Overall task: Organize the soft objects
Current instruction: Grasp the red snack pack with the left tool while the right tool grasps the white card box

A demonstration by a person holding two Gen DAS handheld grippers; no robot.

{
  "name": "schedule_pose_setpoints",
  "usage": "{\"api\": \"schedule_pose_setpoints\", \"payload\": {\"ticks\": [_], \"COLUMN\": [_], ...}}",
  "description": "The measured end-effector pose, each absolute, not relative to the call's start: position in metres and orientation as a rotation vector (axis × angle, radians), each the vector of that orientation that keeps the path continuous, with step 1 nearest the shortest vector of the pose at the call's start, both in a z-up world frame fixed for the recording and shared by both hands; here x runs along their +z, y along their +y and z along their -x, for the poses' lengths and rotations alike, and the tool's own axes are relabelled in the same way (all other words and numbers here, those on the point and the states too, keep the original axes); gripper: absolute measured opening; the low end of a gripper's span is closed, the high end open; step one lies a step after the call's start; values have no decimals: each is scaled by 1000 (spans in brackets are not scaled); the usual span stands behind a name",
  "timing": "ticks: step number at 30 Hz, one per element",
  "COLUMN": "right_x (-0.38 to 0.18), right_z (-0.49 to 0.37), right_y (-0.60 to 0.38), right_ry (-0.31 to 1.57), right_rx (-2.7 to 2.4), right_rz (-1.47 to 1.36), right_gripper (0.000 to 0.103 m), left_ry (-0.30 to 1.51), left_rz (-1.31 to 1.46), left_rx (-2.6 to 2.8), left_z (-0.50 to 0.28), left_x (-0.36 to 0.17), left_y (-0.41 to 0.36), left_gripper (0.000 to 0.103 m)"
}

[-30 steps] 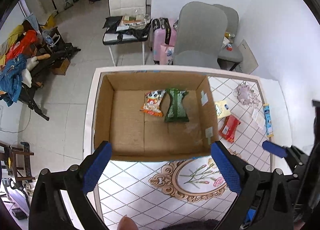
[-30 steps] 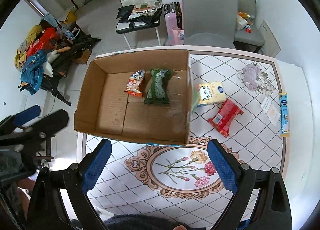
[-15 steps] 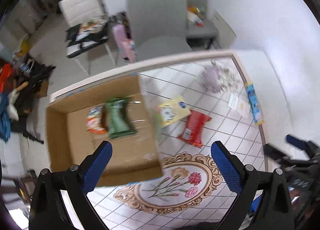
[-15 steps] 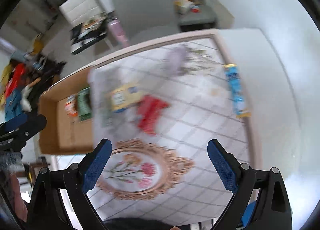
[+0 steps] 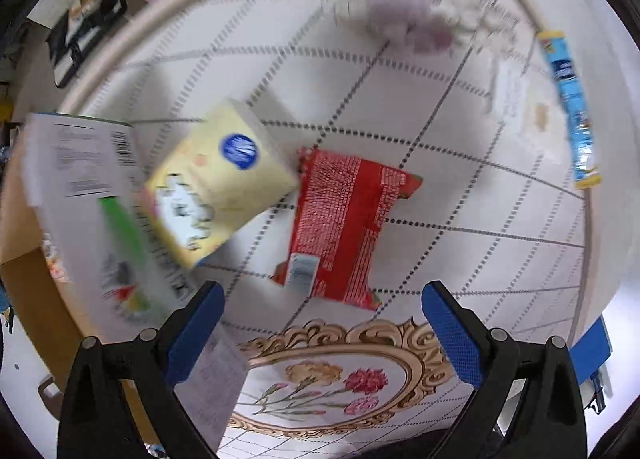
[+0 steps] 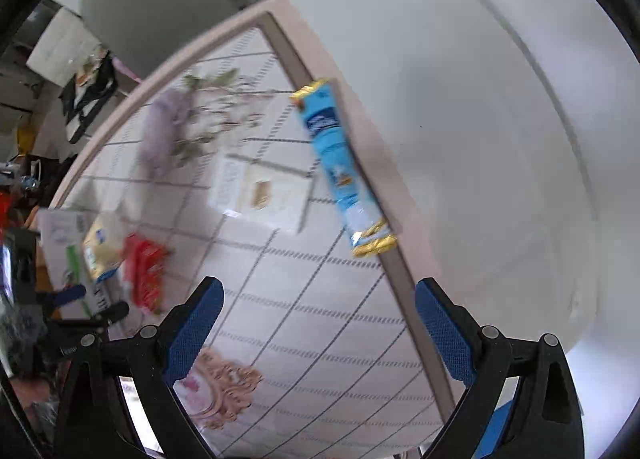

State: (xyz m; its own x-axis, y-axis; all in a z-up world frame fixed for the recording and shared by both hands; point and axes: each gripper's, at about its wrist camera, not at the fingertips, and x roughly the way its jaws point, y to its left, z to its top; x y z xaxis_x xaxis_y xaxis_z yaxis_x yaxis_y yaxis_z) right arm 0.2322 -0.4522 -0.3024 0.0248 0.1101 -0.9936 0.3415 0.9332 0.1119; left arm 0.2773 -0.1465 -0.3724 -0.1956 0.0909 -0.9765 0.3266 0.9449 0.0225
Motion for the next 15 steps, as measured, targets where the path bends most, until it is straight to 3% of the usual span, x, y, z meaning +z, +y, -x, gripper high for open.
{"api": "schedule_pose_setpoints", "payload": {"ticks": [6, 7, 9, 10, 12, 15], "right_x": [-336, -341, -348, -354, -362, -380], "right_z": [-262, -268, -280, -288, -301, -316], "right_y": [-444, -433, -414, -404, -387, -364], "right_ry": [1587, 1601, 1616, 1632, 1649, 1697], "right_rx": [-108, -58, 5, 39, 76, 154], "right_rz": [-309, -288, -236, -192, -115, 29], "right_gripper": [98, 98, 98, 98, 98, 98], "left_ry": [1808, 1810, 1824, 1832, 1836, 1838], "left_rz": [-283, -279, -275, -282, -299, -254], "left_rx": [-195, -195, -195, -191, -189, -179], "left_z": [-282, -282, -280, -279, -275, -269], "left_x": [-403, -405, -411, -414, -418, -420], "left_y": [-152, -153, -155, -157, -159, -158], "left_gripper": [94, 90, 68, 67, 54, 53]}}
